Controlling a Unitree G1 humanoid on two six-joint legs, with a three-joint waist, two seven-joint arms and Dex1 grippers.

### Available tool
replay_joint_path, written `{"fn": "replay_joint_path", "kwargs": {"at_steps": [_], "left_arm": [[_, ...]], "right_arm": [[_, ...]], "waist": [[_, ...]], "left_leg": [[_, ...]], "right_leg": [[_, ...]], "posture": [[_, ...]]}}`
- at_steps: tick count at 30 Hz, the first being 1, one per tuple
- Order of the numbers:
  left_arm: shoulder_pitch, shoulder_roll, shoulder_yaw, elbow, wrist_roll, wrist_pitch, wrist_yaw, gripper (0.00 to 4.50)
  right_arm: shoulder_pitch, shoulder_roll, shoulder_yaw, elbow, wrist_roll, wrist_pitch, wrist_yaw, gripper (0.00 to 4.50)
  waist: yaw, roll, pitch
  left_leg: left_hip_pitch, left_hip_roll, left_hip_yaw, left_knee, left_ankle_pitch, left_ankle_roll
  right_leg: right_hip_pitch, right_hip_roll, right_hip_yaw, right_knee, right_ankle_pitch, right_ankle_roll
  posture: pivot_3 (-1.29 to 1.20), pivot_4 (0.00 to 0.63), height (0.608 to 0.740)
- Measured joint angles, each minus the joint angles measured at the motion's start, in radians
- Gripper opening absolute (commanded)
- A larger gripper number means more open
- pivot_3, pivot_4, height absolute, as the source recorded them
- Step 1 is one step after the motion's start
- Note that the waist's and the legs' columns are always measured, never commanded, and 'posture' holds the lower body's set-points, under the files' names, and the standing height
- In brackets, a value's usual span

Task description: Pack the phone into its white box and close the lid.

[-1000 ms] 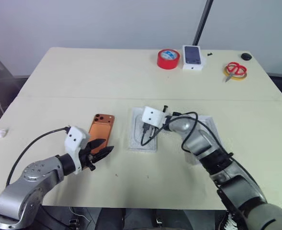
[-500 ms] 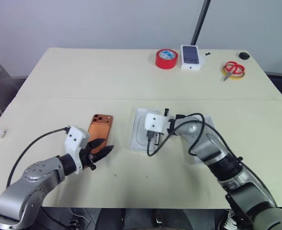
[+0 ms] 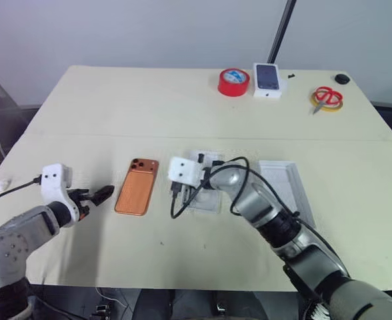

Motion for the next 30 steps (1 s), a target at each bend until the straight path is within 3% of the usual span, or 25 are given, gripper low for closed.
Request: {"fn": "replay_joint_path", "kwargs": {"at_steps": [5, 18, 30], "left_arm": [[-0.084, -0.056, -0.003, 0.002, -0.053, 0.128, 0.009, 4.48], [-0.186, -0.243, 0.005, -0.043, -0.070, 0.294, 0.058, 4.48], [-0.212, -0.284, 0.058, -0.030, -0.077, 0.333, 0.079, 4.48]], "right_arm": [[-0.035, -0.002, 0.080, 0.053, -0.048, -0.046, 0.029, 0.00], [-0.036, 0.007, 0.086, 0.066, -0.079, -0.083, 0.033, 0.00], [-0.034, 0.007, 0.083, 0.068, -0.084, -0.083, 0.029, 0.00]], "waist": [[0.000, 0.000, 0.000], [0.004, 0.000, -0.001], [0.004, 0.000, -0.001]], "left_leg": [[0.000, -0.001, 0.000, 0.000, 0.000, 0.000], [0.001, -0.002, 0.000, 0.000, 0.000, 0.000], [0.001, -0.002, -0.001, 0.000, 0.000, -0.001]], "right_leg": [[0.000, -0.001, 0.000, 0.000, 0.000, 0.000], [0.002, -0.002, 0.000, 0.000, 0.000, 0.000], [0.002, -0.002, 0.000, 0.000, 0.000, 0.000]], "posture": [[0.00, 0.150, 0.732], [0.00, 0.150, 0.732], [0.00, 0.150, 0.732]]}}
